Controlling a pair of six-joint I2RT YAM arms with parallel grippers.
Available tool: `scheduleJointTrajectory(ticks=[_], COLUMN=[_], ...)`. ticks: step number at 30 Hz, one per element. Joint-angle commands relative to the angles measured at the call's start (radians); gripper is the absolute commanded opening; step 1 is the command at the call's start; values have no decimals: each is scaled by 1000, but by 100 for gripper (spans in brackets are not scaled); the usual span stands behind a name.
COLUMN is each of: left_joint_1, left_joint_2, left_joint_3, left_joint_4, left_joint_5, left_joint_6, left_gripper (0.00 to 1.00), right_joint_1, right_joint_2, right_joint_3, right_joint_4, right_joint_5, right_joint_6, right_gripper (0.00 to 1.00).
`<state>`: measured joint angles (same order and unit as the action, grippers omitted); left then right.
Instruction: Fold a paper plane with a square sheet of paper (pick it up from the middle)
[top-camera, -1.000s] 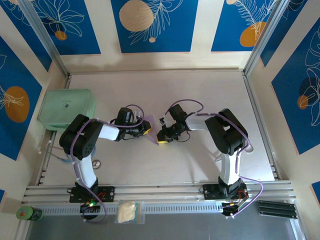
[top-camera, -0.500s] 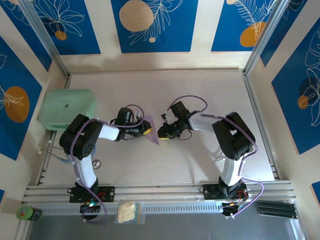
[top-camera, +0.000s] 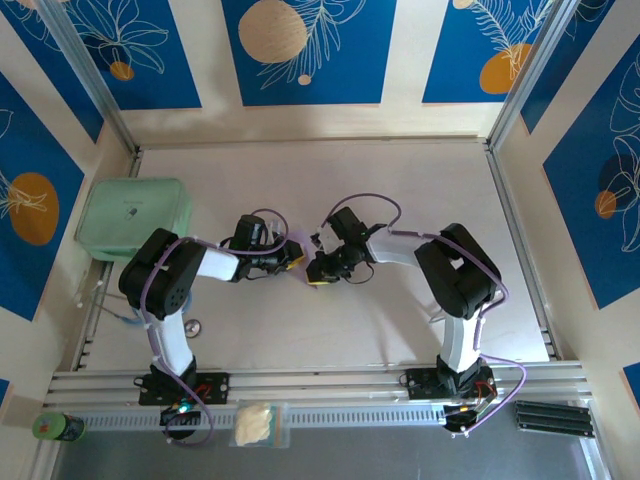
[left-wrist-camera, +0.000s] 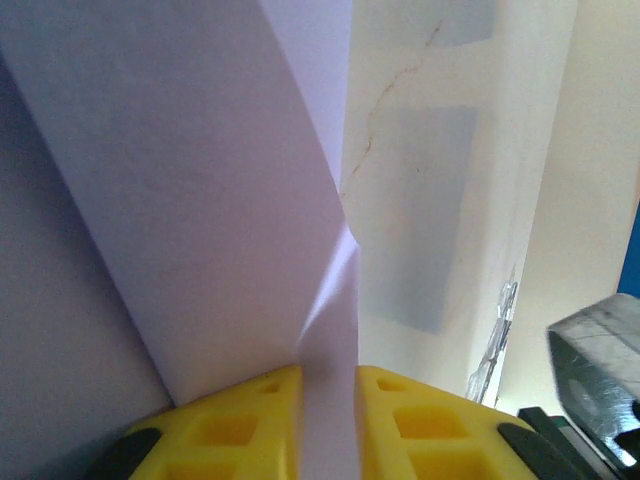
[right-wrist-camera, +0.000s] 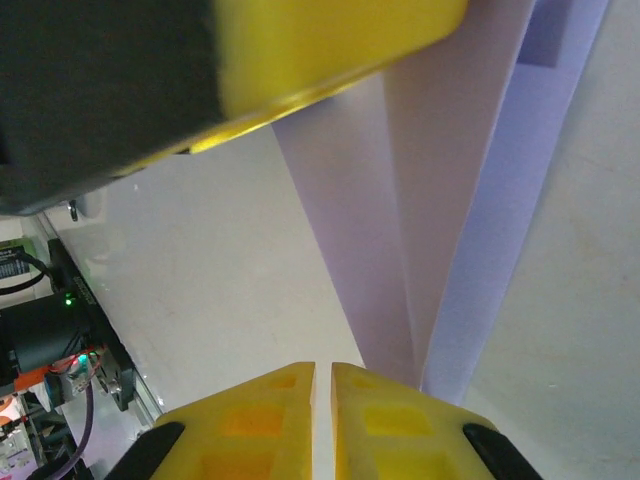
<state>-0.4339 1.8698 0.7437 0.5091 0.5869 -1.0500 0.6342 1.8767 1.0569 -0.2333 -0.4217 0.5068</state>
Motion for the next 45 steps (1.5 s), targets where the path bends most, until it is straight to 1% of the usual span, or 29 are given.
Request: scheduleJointTrajectory(ticks=[1, 18, 34, 41, 45], left_joint_1=[0, 1, 1, 2, 1], left_joint_2=[38, 63, 66, 64, 68], left_joint_3=[9, 16, 22, 26, 23], left_joint_4=[-27, -43, -60, -64, -69], left_joint_5=[11, 25, 24, 26, 24], left_joint_6=[-8, -12, -9, -7, -6], left_gripper=[23, 31, 35, 36, 36], right_joint_1=[2, -5, -13, -15, -33], right_joint_2=[21, 44, 54, 65, 28], right_joint_3=[25, 5, -14, -6, -14], right_joint_4=[-20, -33, -27, -24, 8], right_joint_5=[-3, 41, 55, -2, -45], right_joint_6=[15, 22, 30, 27, 53], right_gripper=[13, 13, 13, 13, 13])
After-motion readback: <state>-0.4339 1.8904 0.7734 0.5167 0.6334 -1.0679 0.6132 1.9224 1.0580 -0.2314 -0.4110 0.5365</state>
